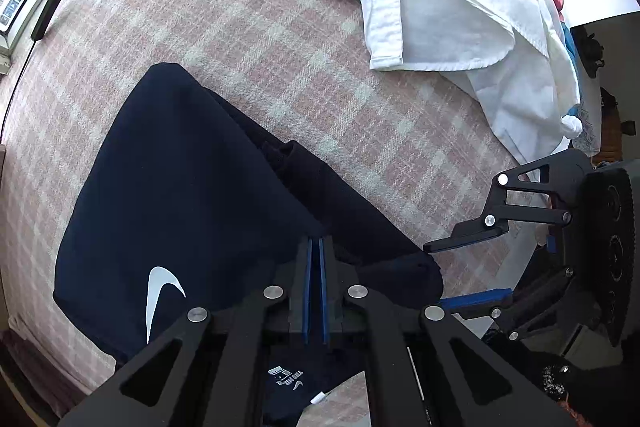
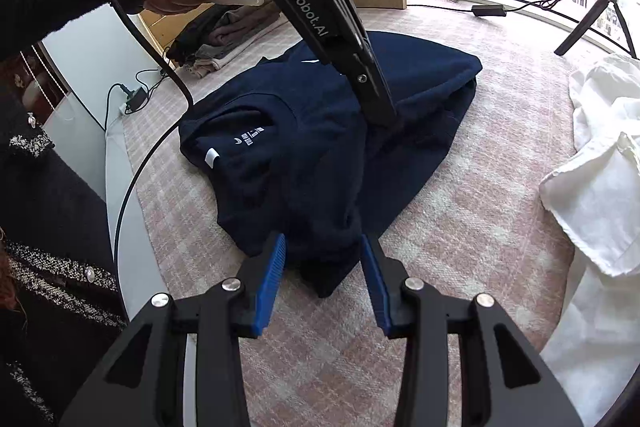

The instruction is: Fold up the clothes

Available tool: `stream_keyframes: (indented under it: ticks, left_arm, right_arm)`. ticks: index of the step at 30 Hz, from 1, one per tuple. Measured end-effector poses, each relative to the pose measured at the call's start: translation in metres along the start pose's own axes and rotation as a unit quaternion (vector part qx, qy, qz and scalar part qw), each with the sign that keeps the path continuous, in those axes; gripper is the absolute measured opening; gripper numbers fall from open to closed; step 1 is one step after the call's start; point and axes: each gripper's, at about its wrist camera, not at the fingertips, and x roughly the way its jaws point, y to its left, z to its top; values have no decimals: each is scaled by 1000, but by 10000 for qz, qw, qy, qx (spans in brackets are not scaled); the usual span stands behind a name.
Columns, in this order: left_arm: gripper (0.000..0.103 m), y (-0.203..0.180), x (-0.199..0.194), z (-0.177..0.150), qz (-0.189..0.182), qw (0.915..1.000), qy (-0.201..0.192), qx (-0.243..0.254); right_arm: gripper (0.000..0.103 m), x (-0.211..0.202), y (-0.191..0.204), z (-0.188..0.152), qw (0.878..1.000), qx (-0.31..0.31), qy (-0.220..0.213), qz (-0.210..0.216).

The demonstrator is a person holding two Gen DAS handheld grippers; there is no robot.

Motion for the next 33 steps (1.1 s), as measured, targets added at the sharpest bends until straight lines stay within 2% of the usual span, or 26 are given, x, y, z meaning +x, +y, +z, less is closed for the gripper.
stream_keyframes:
  ticks: [3,6,11,12,13,14,17,20,21,24,26,28,30,32,33]
  left_arm:
    - [3,5,-4,-13,-21,10000,12,4]
    - [3,8,-7,-25,-31,10000,26,19]
    - [3,29,-17,-27,-83,9999,16,53]
    - [3,31,-19,-30,-95,9999,20,44]
    - [3,31,-22,-31,-95,9999,18,48]
    - [3,31,-24,-30,-95,9999,9,69]
    - [4,34,-29,-30,-134,9999,-42,100]
    - [5,35,-27,-30,-217,9997,-43,86]
    - [9,35,-26,-30,-246,9997,-40,80]
    - [13,53,-46,-57,-216,9990,-383,-115]
    - [16,67,-62,-78,-184,9974,-646,-263]
    - [25,81,-77,-98,-152,9949,-909,-411]
    - [30,94,-93,-119,-119,9915,-1171,-558]
    - [32,101,-100,-144,-56,9876,-1361,-778]
    - [32,97,-88,-159,-3,9858,-1363,-984]
  right_arm:
    - [40,1,-5,0,9998,-10,-1,193]
    - [40,10,-8,5,9998,-44,64,155]
    - [38,22,-12,7,9985,140,258,465]
    - [35,20,-13,8,9976,288,198,595]
    - [20,17,-14,8,9963,436,137,724]
    - [11,14,-14,9,9947,570,64,857]
    - [11,-1,-5,9,9885,847,-191,1241]
    - [11,1,-6,2,9847,1374,-119,1069]
    - [11,4,-11,-5,9789,1684,-80,1155]
    - [14,15,-18,-33,9508,2734,488,1376]
    - [14,-1,-7,-42,9558,2620,555,1211]
    - [14,-24,-2,-37,9590,2594,256,1113]
    - [22,-40,-3,-19,9662,2472,-67,726]
    - [39,-39,-6,7,9729,2284,-260,253]
    - [48,-33,-11,18,9735,2264,-301,153]
